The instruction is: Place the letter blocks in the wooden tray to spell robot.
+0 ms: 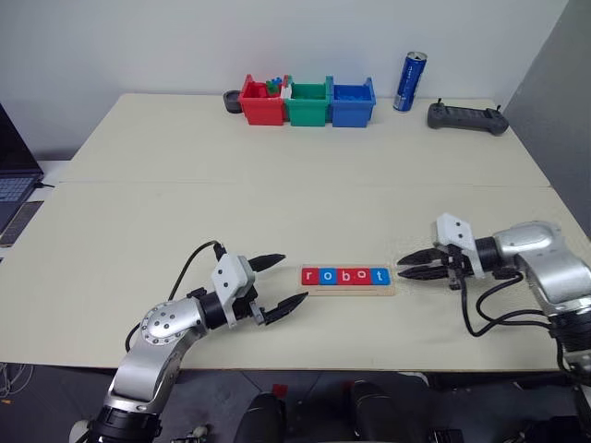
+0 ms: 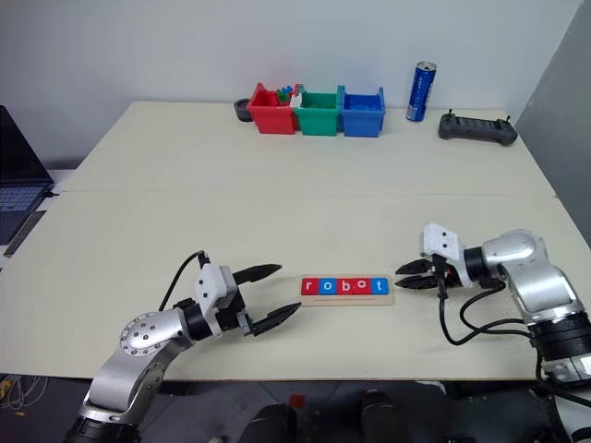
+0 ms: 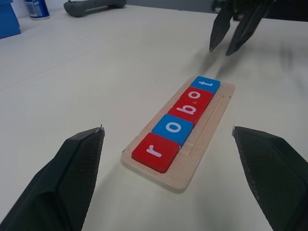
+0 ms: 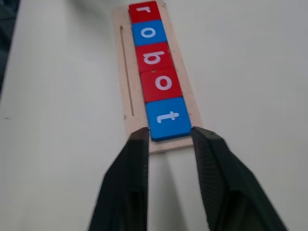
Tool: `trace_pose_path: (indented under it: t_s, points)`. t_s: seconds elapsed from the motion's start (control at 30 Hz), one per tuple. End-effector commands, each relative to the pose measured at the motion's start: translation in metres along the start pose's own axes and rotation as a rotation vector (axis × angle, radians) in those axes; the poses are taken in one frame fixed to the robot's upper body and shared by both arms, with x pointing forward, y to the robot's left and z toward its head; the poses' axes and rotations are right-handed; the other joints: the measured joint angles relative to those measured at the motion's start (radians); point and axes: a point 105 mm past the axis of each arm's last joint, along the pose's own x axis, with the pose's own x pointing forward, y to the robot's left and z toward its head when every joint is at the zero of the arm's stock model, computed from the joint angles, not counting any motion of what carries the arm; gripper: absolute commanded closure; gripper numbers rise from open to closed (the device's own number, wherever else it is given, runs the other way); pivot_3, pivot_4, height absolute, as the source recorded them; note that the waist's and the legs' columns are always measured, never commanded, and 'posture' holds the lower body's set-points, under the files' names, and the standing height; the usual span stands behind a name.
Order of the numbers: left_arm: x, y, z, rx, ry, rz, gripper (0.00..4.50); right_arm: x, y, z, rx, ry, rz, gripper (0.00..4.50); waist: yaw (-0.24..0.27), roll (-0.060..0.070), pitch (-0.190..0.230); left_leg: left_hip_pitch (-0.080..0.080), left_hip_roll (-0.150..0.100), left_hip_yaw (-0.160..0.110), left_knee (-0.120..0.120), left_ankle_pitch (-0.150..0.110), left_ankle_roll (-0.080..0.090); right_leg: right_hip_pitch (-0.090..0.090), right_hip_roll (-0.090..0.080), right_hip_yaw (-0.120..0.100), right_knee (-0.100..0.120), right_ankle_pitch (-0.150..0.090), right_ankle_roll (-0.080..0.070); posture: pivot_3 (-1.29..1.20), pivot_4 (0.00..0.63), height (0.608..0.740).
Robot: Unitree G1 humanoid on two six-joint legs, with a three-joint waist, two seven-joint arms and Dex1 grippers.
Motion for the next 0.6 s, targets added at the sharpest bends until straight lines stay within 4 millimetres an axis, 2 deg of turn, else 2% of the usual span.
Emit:
trace_pose_path:
  t_s: [0.03, 0.2, 0.6]
  points:
    - [0.0005, -0.0021, 0.0069, 0.043, -0.008, -0.009, 0.00, -0.0094, 0.0035, 0.0096, -0.007, -0.023, -0.010, 1.79, 0.000, 0.000, 0.000, 0.000, 0.000, 0.000, 0.000, 0.000, 0.000, 0.000, 0.000, 0.000, 0.000, 0.000, 0.000, 0.00, 0.150, 0.740]
    - [0.0011, -0.0020, 0.0065, 0.050, -0.002, -0.015, 0.00, -0.0091, 0.0067, 0.0093, 0.010, -0.027, -0.019, 0.04, -0.001, 0.000, 0.000, 0.000, 0.000, 0.000, 0.000, 0.000, 0.000, 0.000, 0.000, 0.000, 0.000, 0.000, 0.000, 0.00, 0.150, 0.740]
    - [0.0001, -0.0027, 0.0065, 0.038, -0.001, -0.030, 0.00, -0.0061, 0.0081, 0.0097, 0.006, -0.031, -0.030, 0.04, 0.000, 0.000, 0.000, 0.000, 0.000, 0.000, 0.000, 0.000, 0.000, 0.000, 0.000, 0.000, 0.000, 0.000, 0.000, 0.00, 0.150, 0.740]
